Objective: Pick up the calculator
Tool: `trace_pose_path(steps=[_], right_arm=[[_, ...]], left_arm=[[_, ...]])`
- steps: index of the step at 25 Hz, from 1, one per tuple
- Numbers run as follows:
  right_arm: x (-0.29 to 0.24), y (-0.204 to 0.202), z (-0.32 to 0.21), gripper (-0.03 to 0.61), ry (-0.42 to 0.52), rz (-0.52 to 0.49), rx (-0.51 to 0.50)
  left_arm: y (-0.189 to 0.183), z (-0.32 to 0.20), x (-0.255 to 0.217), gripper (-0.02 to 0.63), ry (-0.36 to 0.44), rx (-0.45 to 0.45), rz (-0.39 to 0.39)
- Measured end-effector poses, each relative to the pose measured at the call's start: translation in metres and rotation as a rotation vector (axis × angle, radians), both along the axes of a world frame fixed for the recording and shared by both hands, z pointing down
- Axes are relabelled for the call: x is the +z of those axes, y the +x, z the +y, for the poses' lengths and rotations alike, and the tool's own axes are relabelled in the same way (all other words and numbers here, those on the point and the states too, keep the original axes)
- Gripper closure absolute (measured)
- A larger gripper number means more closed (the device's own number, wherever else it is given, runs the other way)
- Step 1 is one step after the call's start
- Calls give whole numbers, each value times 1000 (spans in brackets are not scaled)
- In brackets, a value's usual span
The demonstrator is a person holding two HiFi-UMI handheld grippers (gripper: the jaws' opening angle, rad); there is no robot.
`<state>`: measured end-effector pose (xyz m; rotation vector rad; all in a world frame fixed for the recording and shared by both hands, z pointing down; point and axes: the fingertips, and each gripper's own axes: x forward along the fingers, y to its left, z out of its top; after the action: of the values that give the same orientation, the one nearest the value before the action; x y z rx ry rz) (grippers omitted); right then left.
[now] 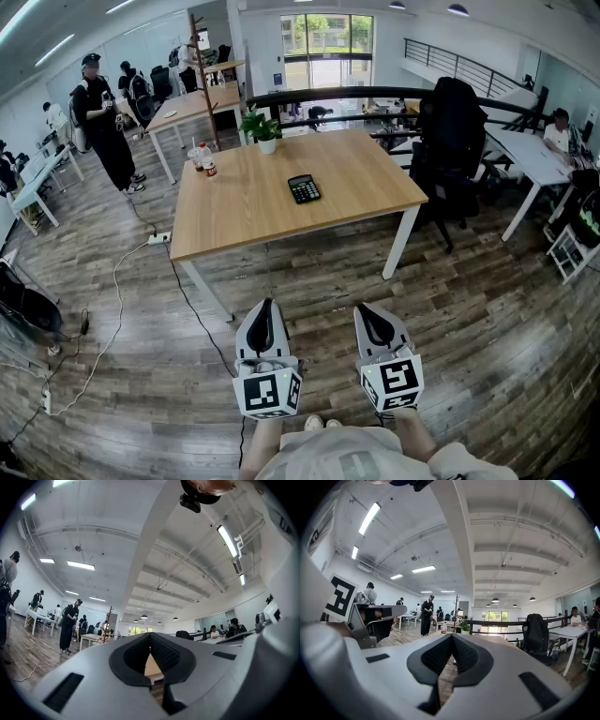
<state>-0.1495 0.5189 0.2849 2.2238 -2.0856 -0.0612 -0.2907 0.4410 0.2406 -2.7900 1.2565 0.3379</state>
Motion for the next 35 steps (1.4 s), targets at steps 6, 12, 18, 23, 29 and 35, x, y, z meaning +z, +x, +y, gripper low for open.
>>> trace_pose_path(steps=[6,12,18,23,29,35], right_arm=[[1,-3,1,560,-2,2,-6],[-3,-7,0,560,19,39,-49],[-3,-12,-7,558,22,77,-62],[8,-9,-19,558,6,53,-50],[38,-10,-33,558,-50,31,-28],[33,-12,-64,558,-67,126,-67]], left_arm=[[5,2,-4,606,4,-2,-8],[9,0,-3,606,2,0,-8],[15,-10,-2,606,-7,16,-4],[13,-20,0,606,-10,26,1],[3,-40,11,606,-27,33,-6],[22,-67,-3,606,6,94,-5]])
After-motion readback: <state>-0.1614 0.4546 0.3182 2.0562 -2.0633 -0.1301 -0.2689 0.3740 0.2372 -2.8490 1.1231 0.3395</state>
